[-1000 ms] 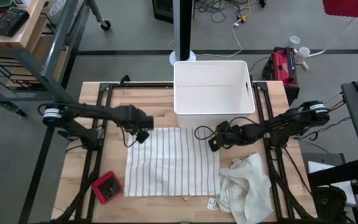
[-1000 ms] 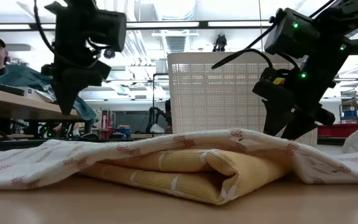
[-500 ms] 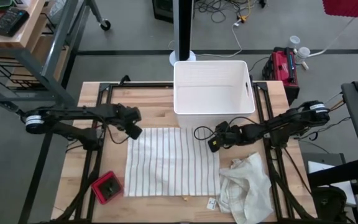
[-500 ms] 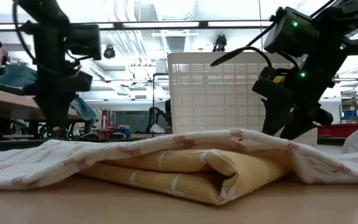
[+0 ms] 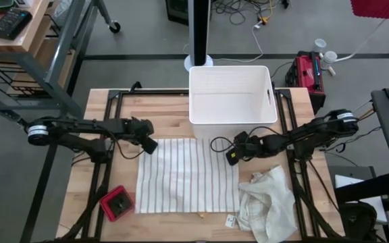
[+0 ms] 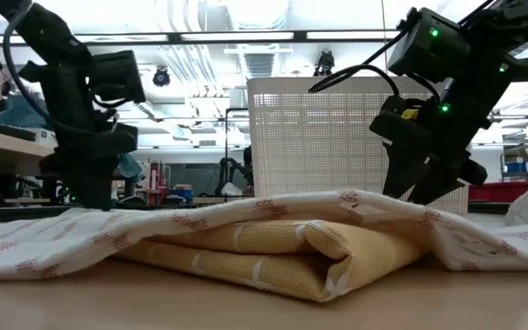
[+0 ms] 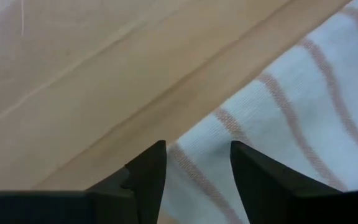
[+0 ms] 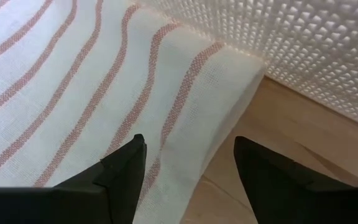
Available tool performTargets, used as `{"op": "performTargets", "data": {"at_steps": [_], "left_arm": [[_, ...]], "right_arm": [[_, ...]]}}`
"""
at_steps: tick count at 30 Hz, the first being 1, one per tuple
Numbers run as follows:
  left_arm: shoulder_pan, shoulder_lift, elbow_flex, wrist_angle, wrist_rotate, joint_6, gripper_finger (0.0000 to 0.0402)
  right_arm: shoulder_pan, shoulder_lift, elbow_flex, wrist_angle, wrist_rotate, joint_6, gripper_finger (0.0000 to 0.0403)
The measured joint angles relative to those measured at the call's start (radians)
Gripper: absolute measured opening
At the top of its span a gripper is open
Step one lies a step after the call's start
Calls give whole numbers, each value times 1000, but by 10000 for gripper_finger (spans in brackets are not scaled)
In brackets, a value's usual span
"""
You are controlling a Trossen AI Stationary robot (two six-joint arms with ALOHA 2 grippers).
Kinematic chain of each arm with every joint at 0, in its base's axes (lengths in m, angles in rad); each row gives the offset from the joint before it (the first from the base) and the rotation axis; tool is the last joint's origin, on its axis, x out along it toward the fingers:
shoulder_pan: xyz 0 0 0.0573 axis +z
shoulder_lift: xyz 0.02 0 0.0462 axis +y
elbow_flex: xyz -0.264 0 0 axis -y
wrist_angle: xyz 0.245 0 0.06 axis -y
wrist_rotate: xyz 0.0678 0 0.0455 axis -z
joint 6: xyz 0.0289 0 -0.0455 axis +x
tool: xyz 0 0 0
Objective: Fold towel
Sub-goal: Fold the brown patterned towel
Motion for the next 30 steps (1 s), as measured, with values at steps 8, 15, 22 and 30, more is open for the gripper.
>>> {"op": "performTargets", "data": {"at_steps": [8,15,22,30], "left_arm": [[-1,0,-46,20,-1,-10,146],[-42,0,-31,22,-32,43,81],[-113,-1,24,24,-37,54,13],[-220,-1,94,-44,-63,37,2]], "right_arm": [[0,0,0,5,0,-5,231],[0,0,0,9,1,-11,229],[0,0,0,22,-39,-35,220],[-16,0,0,35,-22,-50,217]]}}
